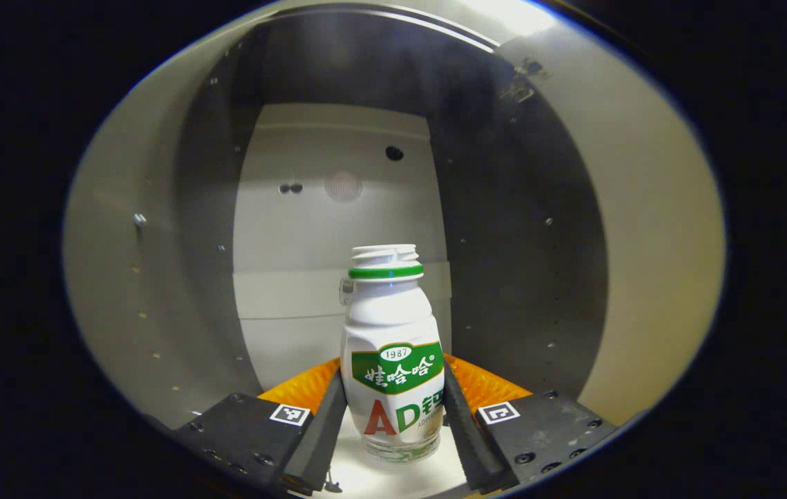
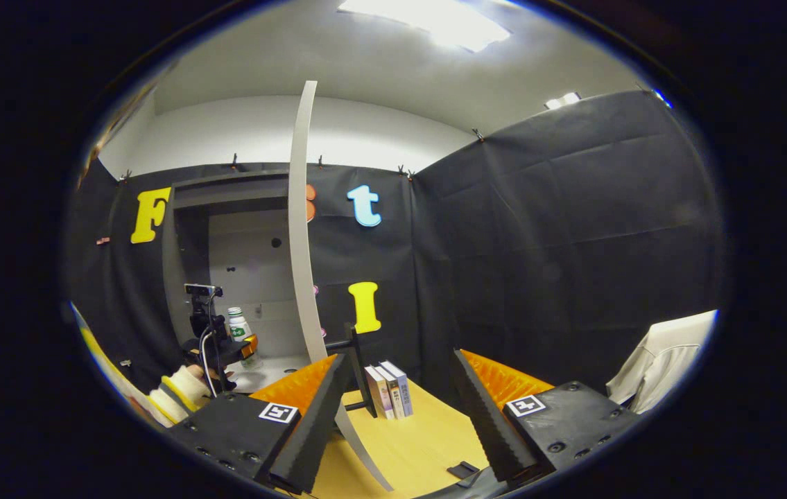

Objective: Open the cabinet door with the right hand, grasp the bottle in the cabinet with the left hand and place it on the coaster, then close the cabinet door with the right hand.

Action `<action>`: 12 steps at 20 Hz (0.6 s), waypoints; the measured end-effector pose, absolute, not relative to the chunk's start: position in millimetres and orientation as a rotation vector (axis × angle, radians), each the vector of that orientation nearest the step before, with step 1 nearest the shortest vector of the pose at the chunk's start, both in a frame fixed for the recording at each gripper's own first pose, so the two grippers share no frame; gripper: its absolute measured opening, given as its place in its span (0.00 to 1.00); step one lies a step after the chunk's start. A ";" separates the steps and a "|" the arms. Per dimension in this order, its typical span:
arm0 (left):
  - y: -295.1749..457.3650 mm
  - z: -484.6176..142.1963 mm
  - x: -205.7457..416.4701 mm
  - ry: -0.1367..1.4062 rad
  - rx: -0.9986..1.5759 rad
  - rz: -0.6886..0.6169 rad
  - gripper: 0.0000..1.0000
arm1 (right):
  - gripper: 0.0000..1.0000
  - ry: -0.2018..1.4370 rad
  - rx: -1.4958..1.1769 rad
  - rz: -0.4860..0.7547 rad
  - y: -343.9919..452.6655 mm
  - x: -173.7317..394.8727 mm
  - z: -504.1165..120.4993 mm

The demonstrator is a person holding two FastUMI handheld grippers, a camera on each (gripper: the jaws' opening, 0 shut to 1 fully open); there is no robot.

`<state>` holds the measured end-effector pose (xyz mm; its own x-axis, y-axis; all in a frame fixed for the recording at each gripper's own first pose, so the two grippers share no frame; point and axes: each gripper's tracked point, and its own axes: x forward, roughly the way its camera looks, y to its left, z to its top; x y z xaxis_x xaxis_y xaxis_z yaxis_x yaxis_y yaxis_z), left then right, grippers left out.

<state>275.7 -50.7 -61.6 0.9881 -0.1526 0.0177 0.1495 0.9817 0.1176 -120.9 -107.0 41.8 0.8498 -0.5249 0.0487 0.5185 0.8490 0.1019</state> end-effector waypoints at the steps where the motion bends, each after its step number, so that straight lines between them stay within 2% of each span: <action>1: -51.2 -54.5 257.9 -0.035 0.115 -0.149 0.73 | 0.93 -0.081 0.089 -0.513 -106.7 -120.1 41.4; 6: -47.2 -29.2 168.0 -0.055 0.102 -0.035 0.74 | 0.93 -0.024 0.039 -0.294 -92.3 -121.6 26.0; 12: -26.7 -37.4 71.3 -0.013 0.096 0.134 0.74 | 0.90 -0.003 0.035 0.009 -55.1 -129.0 21.7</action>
